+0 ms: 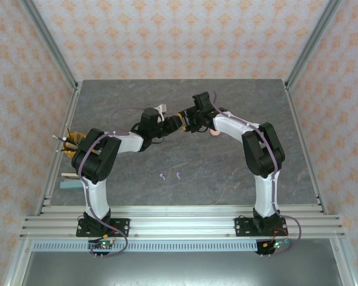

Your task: Insert the wireless bluetooth earbuds into the charging case

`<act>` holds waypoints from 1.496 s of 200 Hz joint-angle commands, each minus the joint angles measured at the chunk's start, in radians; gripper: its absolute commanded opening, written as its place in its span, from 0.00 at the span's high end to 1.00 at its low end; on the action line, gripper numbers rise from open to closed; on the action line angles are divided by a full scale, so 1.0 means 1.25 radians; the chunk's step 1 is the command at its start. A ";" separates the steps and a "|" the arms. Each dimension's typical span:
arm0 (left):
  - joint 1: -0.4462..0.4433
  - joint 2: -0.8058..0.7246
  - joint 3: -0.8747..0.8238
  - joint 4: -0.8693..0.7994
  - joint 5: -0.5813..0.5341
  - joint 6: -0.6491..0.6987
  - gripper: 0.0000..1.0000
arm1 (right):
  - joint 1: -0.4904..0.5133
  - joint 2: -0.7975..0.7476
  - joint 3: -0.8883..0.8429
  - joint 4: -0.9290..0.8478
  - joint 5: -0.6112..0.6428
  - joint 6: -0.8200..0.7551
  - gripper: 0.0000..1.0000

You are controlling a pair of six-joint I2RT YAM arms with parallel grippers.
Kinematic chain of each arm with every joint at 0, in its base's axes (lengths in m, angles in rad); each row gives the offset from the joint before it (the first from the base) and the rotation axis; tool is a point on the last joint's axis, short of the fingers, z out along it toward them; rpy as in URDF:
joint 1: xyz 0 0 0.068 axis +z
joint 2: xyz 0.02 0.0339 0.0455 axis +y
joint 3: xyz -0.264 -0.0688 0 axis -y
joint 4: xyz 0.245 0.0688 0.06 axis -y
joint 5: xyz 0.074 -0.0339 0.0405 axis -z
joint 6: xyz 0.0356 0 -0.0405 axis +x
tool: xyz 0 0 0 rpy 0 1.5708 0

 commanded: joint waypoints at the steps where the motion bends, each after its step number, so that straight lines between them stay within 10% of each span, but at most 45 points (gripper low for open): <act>1: -0.005 -0.016 0.009 0.071 -0.036 -0.017 0.60 | 0.009 -0.040 -0.020 0.005 -0.029 0.018 0.62; 141: -0.021 0.009 0.031 0.081 -0.040 -0.027 0.85 | 0.008 -0.066 -0.047 0.007 -0.022 0.019 0.61; 299: -0.020 0.000 0.021 0.023 0.003 0.024 0.91 | -0.049 -0.184 -0.107 -0.081 0.023 -0.102 0.47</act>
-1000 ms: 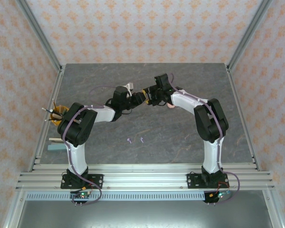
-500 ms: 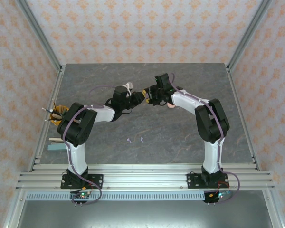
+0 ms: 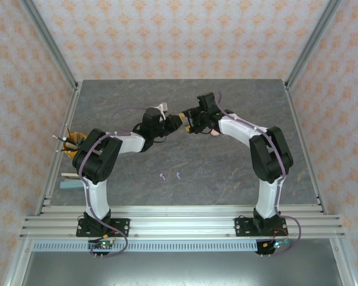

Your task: Insert the wireless bluetooth earbuds into the charging case

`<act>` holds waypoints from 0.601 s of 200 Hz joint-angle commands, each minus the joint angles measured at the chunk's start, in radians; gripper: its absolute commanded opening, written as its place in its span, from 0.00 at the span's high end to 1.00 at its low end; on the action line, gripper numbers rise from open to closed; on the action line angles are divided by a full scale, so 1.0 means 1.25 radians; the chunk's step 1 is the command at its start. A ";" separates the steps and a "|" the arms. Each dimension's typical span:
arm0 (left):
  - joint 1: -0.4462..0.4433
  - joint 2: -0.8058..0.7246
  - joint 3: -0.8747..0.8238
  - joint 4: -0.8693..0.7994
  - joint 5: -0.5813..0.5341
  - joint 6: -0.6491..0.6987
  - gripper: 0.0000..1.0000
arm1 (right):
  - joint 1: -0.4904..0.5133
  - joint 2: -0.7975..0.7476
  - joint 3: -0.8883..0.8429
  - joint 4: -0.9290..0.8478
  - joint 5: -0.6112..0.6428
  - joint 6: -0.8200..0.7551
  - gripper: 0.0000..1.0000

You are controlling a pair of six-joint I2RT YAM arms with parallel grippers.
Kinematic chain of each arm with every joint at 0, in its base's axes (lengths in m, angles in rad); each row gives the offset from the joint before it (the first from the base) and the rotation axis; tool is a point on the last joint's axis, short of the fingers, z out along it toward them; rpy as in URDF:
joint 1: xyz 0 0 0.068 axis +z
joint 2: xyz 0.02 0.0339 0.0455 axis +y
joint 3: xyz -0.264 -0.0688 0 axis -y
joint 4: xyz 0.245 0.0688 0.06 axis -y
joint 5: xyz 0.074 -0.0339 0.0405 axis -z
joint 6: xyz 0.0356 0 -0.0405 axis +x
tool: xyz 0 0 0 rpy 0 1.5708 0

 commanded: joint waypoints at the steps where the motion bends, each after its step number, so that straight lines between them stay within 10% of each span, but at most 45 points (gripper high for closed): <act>1: -0.004 -0.001 0.015 -0.006 0.028 0.046 0.91 | -0.032 -0.086 -0.026 -0.076 0.020 -0.086 0.47; 120: 0.036 -0.056 0.098 -0.240 0.285 0.214 0.92 | -0.111 -0.157 -0.107 -0.034 -0.068 -0.707 0.44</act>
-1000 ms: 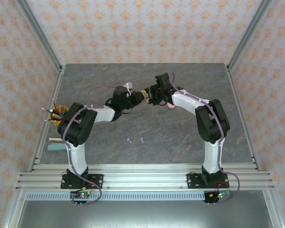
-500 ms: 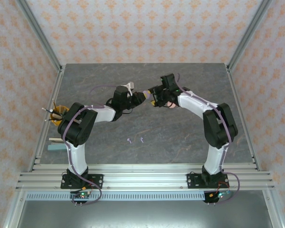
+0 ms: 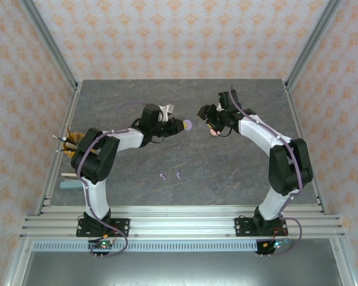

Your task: Insert the wireless bluetooth earbuds into the charging case

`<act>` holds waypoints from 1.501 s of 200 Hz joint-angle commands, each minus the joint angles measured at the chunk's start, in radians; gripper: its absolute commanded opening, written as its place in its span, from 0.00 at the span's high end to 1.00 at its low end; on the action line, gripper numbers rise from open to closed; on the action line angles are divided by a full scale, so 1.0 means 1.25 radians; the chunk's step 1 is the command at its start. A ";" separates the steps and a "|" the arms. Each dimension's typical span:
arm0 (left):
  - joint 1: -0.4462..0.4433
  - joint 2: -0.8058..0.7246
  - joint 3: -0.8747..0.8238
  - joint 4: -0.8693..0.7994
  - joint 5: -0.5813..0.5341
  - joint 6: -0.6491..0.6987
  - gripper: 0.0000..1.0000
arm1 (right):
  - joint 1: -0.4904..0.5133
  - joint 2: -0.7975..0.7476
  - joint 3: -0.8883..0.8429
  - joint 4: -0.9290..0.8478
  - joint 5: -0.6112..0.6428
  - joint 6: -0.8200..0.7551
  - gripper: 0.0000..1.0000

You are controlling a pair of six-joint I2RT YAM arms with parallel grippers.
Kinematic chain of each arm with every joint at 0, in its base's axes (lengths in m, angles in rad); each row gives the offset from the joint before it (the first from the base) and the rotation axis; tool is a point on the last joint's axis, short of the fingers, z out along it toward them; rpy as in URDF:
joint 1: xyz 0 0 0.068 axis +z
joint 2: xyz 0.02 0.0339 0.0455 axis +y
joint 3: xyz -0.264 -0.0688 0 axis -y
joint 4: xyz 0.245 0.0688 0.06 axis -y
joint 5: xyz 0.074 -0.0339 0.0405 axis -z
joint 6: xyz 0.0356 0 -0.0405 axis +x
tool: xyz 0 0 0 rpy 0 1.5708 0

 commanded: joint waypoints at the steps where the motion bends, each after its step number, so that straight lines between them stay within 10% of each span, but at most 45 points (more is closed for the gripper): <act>1: 0.011 -0.048 0.039 -0.063 0.066 0.053 0.92 | -0.010 -0.006 -0.024 0.046 -0.060 -0.146 0.44; 300: 0.030 -0.060 0.058 -0.104 -0.022 0.064 0.89 | -0.014 0.082 -0.094 0.193 -0.136 -0.060 0.49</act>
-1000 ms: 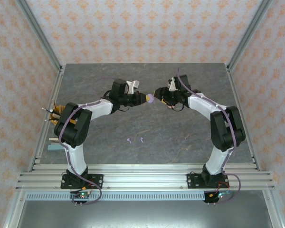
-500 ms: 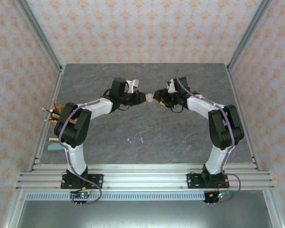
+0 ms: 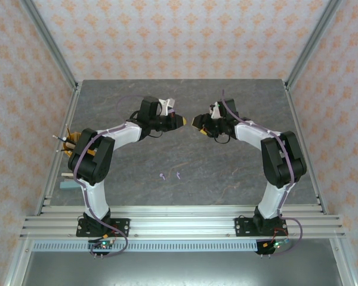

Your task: Insert the wireless bluetooth earbuds into the charging case

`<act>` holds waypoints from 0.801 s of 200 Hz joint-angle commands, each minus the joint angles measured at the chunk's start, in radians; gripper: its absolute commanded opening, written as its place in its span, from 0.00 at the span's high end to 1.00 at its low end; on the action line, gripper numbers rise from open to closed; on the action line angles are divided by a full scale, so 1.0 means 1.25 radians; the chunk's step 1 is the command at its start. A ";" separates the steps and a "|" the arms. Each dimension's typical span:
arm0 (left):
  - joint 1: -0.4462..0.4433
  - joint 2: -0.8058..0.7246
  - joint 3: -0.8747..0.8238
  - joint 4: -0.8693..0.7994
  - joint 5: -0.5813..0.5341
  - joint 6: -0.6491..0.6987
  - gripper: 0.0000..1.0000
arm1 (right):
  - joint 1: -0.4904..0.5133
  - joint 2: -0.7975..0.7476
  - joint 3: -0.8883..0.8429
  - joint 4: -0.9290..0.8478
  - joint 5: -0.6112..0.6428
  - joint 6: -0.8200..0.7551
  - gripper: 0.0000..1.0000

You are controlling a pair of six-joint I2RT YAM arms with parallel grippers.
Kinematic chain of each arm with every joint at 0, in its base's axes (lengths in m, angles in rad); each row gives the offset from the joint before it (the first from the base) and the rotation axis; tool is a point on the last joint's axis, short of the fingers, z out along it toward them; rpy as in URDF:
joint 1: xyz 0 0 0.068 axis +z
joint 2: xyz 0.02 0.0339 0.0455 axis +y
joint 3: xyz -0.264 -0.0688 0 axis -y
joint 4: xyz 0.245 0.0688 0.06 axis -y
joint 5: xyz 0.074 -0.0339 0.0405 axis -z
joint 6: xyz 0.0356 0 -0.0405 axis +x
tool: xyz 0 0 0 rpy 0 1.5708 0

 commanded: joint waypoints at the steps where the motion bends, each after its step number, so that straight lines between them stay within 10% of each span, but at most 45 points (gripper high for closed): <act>1: 0.017 -0.037 -0.020 0.014 -0.068 0.005 0.89 | -0.002 0.005 0.003 0.001 0.051 0.029 0.49; 69: 0.123 0.002 0.063 -0.114 -0.268 -0.046 0.19 | 0.019 0.025 0.138 -0.179 0.153 0.029 0.37; 160: 0.133 0.351 0.621 -0.574 -0.346 0.083 0.04 | 0.075 0.044 0.221 -0.267 0.191 0.002 0.30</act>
